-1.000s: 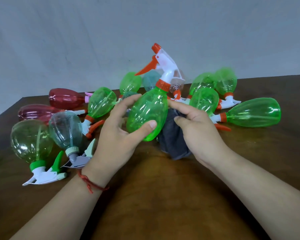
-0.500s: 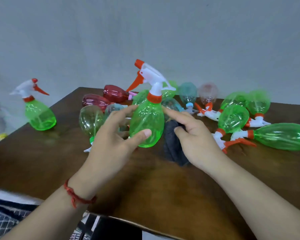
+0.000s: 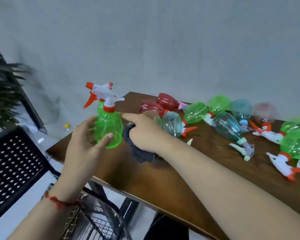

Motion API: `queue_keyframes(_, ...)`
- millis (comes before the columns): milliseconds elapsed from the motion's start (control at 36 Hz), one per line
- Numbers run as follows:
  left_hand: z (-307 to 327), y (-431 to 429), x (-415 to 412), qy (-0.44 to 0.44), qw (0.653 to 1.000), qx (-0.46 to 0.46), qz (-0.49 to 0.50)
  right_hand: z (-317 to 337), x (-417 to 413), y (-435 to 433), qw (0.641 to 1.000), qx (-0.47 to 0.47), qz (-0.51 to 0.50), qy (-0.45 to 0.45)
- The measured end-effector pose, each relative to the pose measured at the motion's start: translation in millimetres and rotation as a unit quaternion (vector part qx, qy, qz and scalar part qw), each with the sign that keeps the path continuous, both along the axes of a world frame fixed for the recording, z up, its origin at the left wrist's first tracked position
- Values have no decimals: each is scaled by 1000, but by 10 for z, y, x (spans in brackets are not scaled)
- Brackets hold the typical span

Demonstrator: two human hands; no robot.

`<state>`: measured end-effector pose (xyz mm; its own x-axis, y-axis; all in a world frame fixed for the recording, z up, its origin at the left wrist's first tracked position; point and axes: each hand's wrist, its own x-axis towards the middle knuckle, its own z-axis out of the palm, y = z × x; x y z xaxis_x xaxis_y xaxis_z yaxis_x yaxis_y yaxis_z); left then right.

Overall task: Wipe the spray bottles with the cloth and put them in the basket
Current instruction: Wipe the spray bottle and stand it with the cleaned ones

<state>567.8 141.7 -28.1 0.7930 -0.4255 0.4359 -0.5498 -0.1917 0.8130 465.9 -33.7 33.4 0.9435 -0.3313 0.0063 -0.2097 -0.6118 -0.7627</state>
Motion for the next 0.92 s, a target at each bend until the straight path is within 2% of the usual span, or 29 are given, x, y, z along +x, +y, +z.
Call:
queue_keyframes(278,-376,93,948,48,995,61,59,-78,1018,249,994,-80,21,70)
queue_keyframes(361,-395,50,1044,28,991,96,87,-129,1229,250,994,-71,19,83)
queue_keyframes(500,-489,-20,1251,47,990,105,87,-216,1463,267,995,-37,16,89)
queue_keyframes(639,-493,-114,1305,27,986,121,112,-273,1637,251,996,-27,16,84)
queue_keyframes(917,-427,-500,1497,30,985,149,86,-346,1795,-73,997,-10,-13,80)
